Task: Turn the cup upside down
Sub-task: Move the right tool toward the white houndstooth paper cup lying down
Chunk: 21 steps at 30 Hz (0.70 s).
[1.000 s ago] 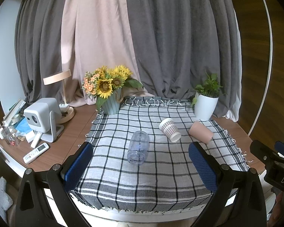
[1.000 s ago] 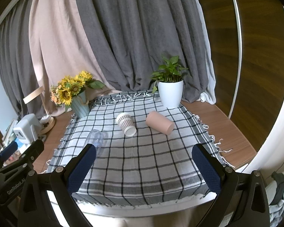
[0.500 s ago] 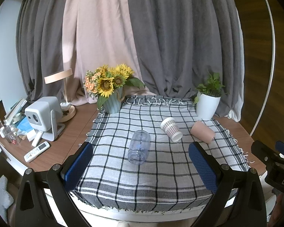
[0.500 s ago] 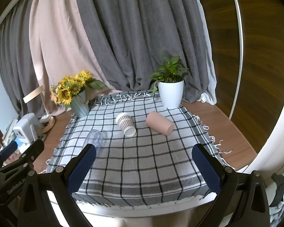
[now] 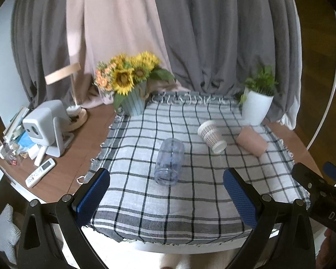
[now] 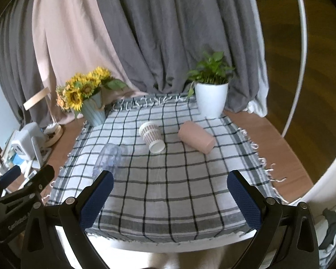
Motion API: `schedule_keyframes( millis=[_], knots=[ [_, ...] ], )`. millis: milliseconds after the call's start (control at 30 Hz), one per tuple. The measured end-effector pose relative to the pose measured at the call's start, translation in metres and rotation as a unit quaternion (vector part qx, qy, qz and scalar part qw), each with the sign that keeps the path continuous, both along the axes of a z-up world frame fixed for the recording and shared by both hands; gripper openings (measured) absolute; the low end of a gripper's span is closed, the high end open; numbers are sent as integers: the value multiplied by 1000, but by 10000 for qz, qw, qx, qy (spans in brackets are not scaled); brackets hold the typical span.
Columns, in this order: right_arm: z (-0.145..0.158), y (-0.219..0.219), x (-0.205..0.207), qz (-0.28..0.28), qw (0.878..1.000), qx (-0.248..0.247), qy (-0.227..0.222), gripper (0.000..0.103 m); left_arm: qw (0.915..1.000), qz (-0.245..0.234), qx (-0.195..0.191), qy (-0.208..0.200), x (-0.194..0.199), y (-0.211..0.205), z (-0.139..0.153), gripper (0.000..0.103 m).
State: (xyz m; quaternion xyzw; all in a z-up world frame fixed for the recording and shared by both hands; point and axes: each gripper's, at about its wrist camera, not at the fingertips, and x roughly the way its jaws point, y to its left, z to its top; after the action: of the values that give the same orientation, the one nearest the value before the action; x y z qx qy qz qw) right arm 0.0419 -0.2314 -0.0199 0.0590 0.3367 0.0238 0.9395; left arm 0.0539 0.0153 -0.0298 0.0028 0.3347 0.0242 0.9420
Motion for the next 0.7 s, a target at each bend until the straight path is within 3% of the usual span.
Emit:
schedule_keyframes(
  millis=[333, 533, 700],
  knots=[
    [-37, 20, 109, 325, 9970, 146, 685, 102, 9983, 129, 126, 562, 98, 15, -30, 103],
    [-61, 40, 184, 560, 9916, 163, 1155, 102, 9938, 194, -17, 1097, 163, 23, -53, 103],
    [-81, 57, 241, 769, 9853, 98, 1523, 102, 9896, 265, 84, 1409, 207, 27, -71, 103]
  ],
)
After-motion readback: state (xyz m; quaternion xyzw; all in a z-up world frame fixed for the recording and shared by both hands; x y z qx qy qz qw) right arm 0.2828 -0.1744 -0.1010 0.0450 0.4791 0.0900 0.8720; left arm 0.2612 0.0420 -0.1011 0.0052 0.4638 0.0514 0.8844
